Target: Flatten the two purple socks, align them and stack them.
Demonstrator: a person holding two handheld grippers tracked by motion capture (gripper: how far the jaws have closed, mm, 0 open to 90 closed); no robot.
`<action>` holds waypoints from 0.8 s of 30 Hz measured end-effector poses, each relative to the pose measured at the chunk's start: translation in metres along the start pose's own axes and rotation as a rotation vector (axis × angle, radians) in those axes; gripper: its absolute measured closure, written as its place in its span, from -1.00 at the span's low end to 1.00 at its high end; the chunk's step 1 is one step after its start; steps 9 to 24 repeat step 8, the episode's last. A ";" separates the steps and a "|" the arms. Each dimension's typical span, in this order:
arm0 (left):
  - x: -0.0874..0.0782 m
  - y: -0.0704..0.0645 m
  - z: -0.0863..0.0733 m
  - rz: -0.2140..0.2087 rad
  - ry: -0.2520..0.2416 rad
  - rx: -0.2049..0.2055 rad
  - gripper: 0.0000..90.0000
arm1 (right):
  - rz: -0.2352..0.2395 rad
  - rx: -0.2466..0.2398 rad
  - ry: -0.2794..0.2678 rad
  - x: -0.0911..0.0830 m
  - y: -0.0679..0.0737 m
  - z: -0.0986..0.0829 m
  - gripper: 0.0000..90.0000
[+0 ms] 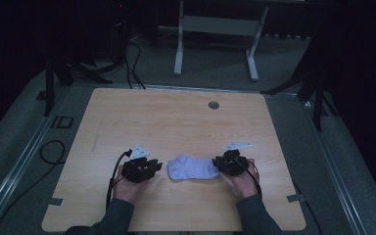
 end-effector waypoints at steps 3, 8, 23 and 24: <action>-0.001 0.003 0.000 0.010 -0.001 0.001 0.57 | -0.001 0.012 -0.026 -0.008 -0.002 0.001 0.53; -0.001 0.010 0.001 0.038 -0.003 -0.004 0.54 | -0.017 0.031 -0.046 -0.017 -0.010 -0.003 0.41; -0.001 0.010 0.001 0.038 -0.003 -0.004 0.54 | -0.017 0.031 -0.046 -0.017 -0.010 -0.003 0.41; -0.001 0.010 0.001 0.038 -0.003 -0.004 0.54 | -0.017 0.031 -0.046 -0.017 -0.010 -0.003 0.41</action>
Point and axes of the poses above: each handheld gripper's, and its own axes: x roughly forward along the jaws, z roughly out of its top, y roughly to its left, the point moved 7 cm from there along x, roughly forward along the jaws, and after that the axes turned 9 degrees about -x, right-handed, at the moved point
